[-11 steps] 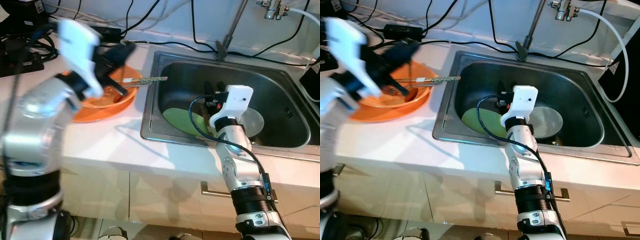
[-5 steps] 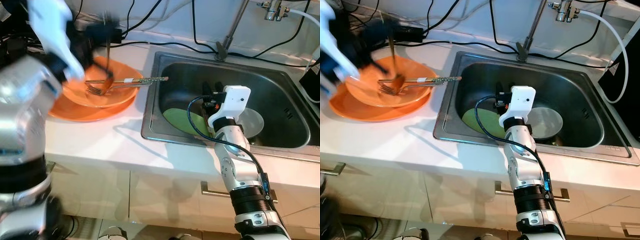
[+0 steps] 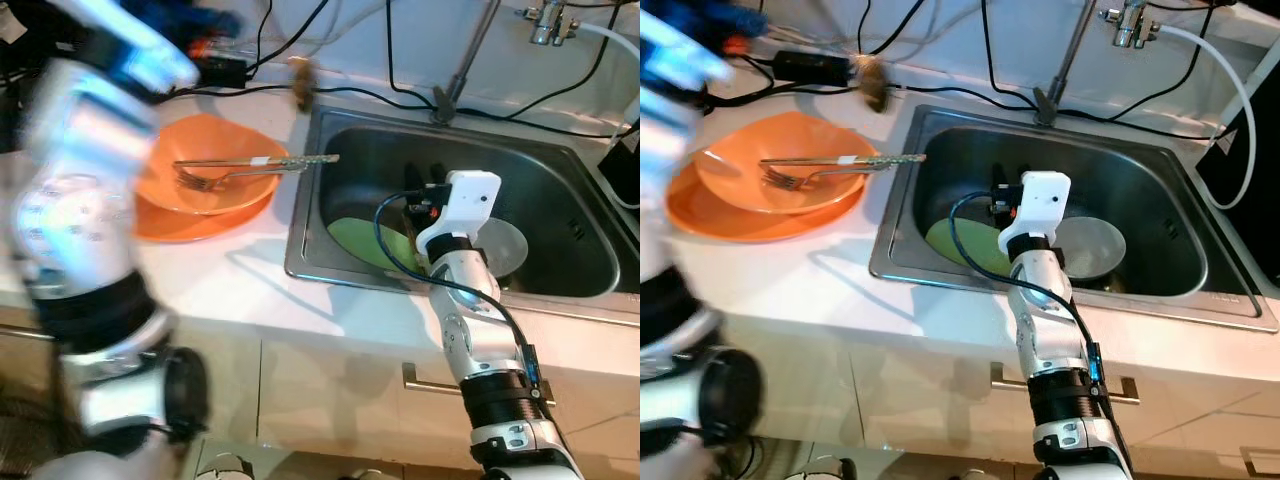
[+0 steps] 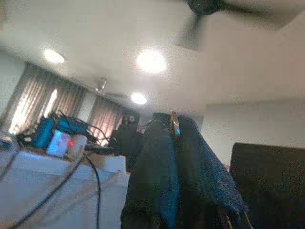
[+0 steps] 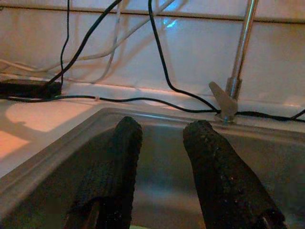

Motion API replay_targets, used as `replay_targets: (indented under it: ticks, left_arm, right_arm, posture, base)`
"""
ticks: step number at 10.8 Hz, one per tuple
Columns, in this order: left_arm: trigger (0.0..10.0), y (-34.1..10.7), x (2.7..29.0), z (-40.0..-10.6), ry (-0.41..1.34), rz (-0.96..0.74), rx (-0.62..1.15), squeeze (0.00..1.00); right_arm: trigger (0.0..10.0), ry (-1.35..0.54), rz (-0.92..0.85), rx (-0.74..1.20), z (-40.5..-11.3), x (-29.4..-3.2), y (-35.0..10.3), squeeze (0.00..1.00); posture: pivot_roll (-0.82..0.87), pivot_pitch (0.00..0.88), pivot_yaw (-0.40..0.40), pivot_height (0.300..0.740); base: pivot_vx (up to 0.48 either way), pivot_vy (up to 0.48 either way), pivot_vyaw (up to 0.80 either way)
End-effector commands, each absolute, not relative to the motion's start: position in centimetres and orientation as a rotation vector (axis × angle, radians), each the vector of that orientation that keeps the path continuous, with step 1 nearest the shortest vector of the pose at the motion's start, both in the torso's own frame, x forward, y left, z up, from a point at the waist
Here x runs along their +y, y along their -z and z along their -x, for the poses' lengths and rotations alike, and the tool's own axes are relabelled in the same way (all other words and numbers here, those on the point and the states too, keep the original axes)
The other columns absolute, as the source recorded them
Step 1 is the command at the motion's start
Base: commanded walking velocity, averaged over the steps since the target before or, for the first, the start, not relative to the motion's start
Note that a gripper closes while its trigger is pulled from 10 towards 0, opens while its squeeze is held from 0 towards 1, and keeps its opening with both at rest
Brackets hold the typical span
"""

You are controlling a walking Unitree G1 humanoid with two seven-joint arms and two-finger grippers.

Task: Kitchen organization

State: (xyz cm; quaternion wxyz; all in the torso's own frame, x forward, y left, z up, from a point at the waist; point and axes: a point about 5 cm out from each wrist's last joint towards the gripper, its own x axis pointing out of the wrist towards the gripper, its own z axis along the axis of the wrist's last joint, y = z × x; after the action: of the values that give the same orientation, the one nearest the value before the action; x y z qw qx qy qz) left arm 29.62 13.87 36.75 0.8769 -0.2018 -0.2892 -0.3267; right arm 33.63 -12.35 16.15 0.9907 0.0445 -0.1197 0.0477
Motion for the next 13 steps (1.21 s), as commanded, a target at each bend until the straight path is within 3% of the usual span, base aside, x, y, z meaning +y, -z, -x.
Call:
replay_targets:
  ticks: [1,3,7,9,10,11,13]
  left_arm:
    - [10.0,-35.9,12.3,-30.2,0.706,0.456,-0.557,0.0]
    - [10.0,-33.6,9.7,-31.3,0.727,0.506,-0.46,0.0]
    - [10.0,-31.8,7.9,-31.8,0.725,0.471,-0.397,0.0]
    - [10.0,-31.4,7.6,-31.8,0.729,0.462,-0.384,0.0]
    - [10.0,-31.2,7.5,-31.8,0.729,0.459,-0.377,0.0]
    - [10.0,-31.1,7.4,-31.9,0.728,0.455,-0.373,0.0]
    - [10.0,-30.8,7.2,-31.8,0.731,0.443,-0.367,0.0]
  right_arm:
    - [10.0,-0.078,-0.063,-0.267,-33.9,-13.3,-16.9,1.0]
    - [10.0,-0.087,-0.02,-0.336,-33.9,-14.5,-18.8,1.0]
    - [10.0,-0.205,0.065,-0.391,-33.3,-16.1,-21.3,1.0]
    - [10.0,-0.281,0.019,-0.395,-33.0,-15.8,-22.2,1.0]
    - [10.0,-0.375,0.001,-0.38,-32.7,-15.3,-22.5,0.66]
    - [10.0,-0.427,0.005,-0.371,-32.4,-15.1,-22.6,0.0]
    - [10.0,-0.567,-0.038,-0.334,-31.5,-14.4,-22.7,0.0]
  posture:
    - [0.0,0.03,-0.129,0.74]
    - [-0.02,0.038,-0.117,0.74]
    - [-0.03,0.047,-0.111,0.74]
    - [-0.03,0.047,-0.111,0.74]
    - [-0.03,0.057,-0.109,0.74]
    - [-0.03,0.058,-0.109,0.74]
    - [-0.03,0.057,-0.107,0.74]
  base:
    - [0.0,0.0,0.0]
    - [0.0,0.0,0.0]
    - [0.0,0.0,0.0]
    - [0.0,0.0,0.0]
    - [0.0,0.0,0.0]
    - [0.0,0.0,0.0]
    - [0.0,0.0,0.0]
